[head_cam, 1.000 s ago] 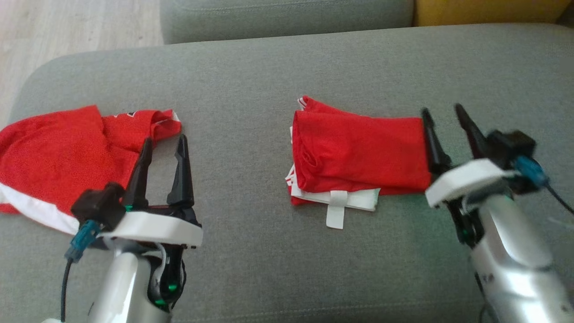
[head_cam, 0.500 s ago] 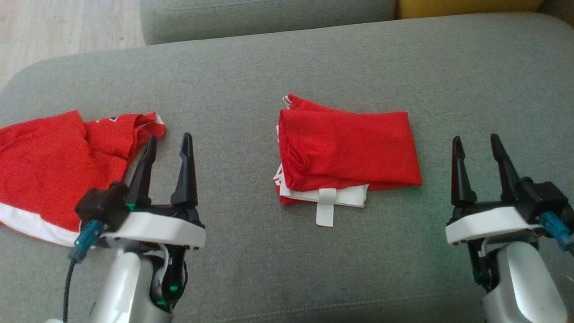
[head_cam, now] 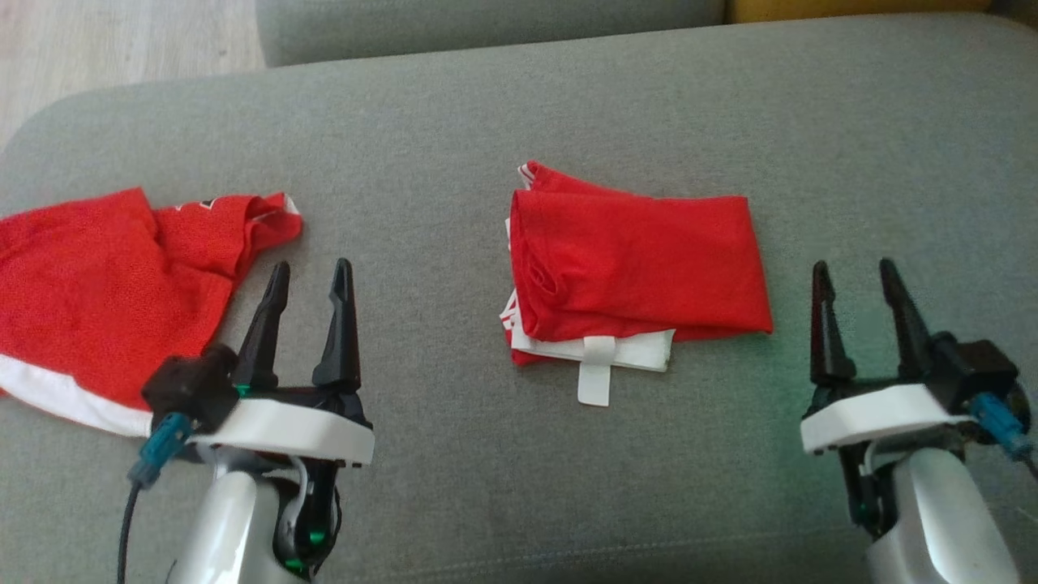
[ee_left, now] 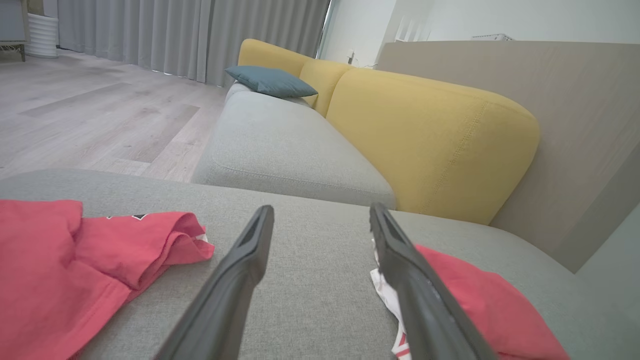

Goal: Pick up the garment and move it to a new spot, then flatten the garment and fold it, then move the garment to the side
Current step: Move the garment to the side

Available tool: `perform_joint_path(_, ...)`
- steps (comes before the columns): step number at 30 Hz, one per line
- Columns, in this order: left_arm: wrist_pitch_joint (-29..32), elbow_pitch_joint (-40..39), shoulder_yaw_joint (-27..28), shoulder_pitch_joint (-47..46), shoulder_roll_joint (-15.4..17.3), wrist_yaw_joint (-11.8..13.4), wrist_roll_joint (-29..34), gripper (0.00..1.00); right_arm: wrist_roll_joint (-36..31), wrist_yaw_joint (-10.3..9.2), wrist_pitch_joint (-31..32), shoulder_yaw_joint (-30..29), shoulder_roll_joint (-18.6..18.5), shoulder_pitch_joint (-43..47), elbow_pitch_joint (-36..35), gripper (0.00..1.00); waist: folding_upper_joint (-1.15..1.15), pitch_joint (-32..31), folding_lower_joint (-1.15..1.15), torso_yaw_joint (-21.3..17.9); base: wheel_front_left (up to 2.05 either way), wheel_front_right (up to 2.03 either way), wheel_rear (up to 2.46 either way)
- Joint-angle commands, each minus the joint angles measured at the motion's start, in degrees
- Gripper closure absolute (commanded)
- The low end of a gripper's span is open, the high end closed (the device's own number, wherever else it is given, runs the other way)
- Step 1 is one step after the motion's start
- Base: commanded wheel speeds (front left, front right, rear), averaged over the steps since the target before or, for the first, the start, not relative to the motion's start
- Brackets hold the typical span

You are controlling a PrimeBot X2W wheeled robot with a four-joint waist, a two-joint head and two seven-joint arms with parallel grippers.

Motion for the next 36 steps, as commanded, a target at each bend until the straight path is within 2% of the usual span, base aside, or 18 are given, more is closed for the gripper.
perform_joint_path(1, -0.29, -1.97, 1.35, -2.77, 0.62, -0.33, 0.28, 0.0, 1.2, 0.19, -0.56, 1.98, -0.08, -1.58, -0.04, 0.0, 0.0, 0.82, 0.0, 0.57, 0.0, 0.0, 0.0)
perform_joint_path(8, -0.29, -1.66, 0.14, -3.88, 0.62, -0.74, 0.7, 0.0, 4.73, 0.19, 0.86, 1.7, -0.08, -5.64, 7.83, 0.0, 0.0, 3.62, 0.0, 2.59, 0.0, 0.0, 0.0)
perform_joint_path(12, -0.29, -0.55, -0.76, -4.79, 0.62, -0.99, 0.26, 0.0, 10.02, 0.19, 2.19, 1.81, -0.08, -9.46, 13.42, 0.0, 0.0, 5.87, 0.0, 4.19, 0.0, 0.0, 0.0)
perform_joint_path(19, -0.29, -0.59, -1.17, -6.53, 0.62, -1.1, 0.13, 0.0, 11.74, 0.19, 2.18, -0.2, -0.07, -15.87, 23.12, 0.0, 0.0, 9.24, 0.0, 6.42, 0.0, 0.0, 0.0)
perform_joint_path(25, -0.29, -1.01, -1.27, -7.98, 0.62, -0.96, -0.28, 0.0, 11.46, 0.19, 1.98, 1.5, -0.07, -19.81, 30.18, 0.0, 0.0, 11.12, 0.0, 7.26, 0.0, 0.0, 0.0)
perform_joint_path(26, -0.29, -1.01, -1.31, -8.14, 0.62, -0.93, -0.33, 0.0, 11.33, 0.19, 1.77, 1.71, -0.07, -20.23, 31.07, 0.13, 0.0, 11.25, 0.0, 7.3, 0.0, 0.0, 0.0)
perform_joint_path(27, -0.29, -1.01, -1.32, -8.26, 0.62, -0.87, -0.4, 0.0, 11.08, 0.19, 1.55, 1.89, -0.07, -20.64, 31.87, 0.6, 0.0, 11.36, 0.0, 7.31, 0.0, 0.0, 0.0)
perform_joint_path(28, -0.29, -1.01, -1.28, -8.37, 0.62, -0.8, -0.48, 0.0, 10.23, 0.19, 1.25, 2.03, -0.07, -21.02, 32.5, 1.0, 0.0, 11.46, 0.0, 7.26, 0.0, 0.0, 0.0)
perform_joint_path(33, -0.29, -0.96, -0.91, -8.38, 0.62, -0.63, -0.6, 0.0, 5.12, 0.19, -0.13, 0.39, -0.07, -22.76, 32.54, 1.0, 0.0, 11.42, 0.0, 6.09, 0.0, 0.0, 0.0)
perform_joint_path(36, -0.29, -0.99, -0.62, -8.3, 0.62, -0.61, -0.98, 0.0, 4.92, 0.19, -0.47, -1.36, -0.07, -23.62, 29.75, 1.0, 0.0, 11.36, 0.0, 5.06, 0.0, 0.0, 0.0)
